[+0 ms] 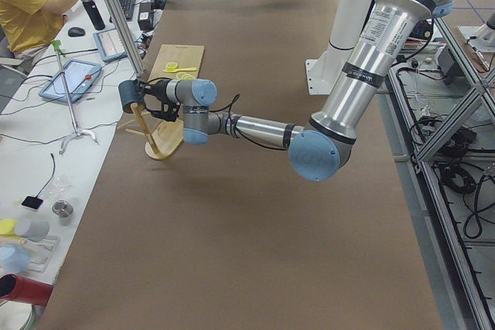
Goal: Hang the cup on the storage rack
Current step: 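Hook the mug handle onto a rack peg with the left gripper, then open the left gripper and withdraw it from the rack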
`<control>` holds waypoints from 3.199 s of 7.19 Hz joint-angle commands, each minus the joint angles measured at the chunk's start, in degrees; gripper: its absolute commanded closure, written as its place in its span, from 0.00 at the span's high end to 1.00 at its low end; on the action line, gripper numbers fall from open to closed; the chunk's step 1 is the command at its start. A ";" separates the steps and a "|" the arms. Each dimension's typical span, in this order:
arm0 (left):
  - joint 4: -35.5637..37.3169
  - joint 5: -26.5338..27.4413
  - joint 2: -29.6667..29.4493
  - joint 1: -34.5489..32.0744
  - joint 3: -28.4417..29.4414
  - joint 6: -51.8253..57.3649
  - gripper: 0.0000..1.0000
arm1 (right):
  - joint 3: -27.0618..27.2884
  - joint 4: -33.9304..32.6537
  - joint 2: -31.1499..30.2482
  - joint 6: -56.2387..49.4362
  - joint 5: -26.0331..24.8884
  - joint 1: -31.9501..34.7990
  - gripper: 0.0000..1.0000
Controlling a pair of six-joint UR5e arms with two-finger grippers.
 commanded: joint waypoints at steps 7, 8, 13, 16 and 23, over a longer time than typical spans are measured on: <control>-0.52 -0.13 1.24 0.49 -0.06 0.35 0.51 | 1.03 -0.09 0.79 0.52 0.17 -0.05 1.00; -0.61 -0.13 1.24 0.49 -0.14 0.62 0.90 | 1.03 -0.09 0.79 0.78 0.96 -0.05 1.00; 0.08 -8.04 4.48 -1.53 -10.76 17.82 0.98 | 1.12 0.09 0.79 0.69 1.50 0.38 1.00; 0.53 -8.04 12.29 -3.19 -12.10 64.56 0.98 | 1.56 0.09 0.70 0.61 1.49 1.09 1.00; 23.33 -26.63 20.23 -20.23 -12.89 132.30 0.98 | 2.00 0.09 0.53 -0.01 1.67 2.58 1.00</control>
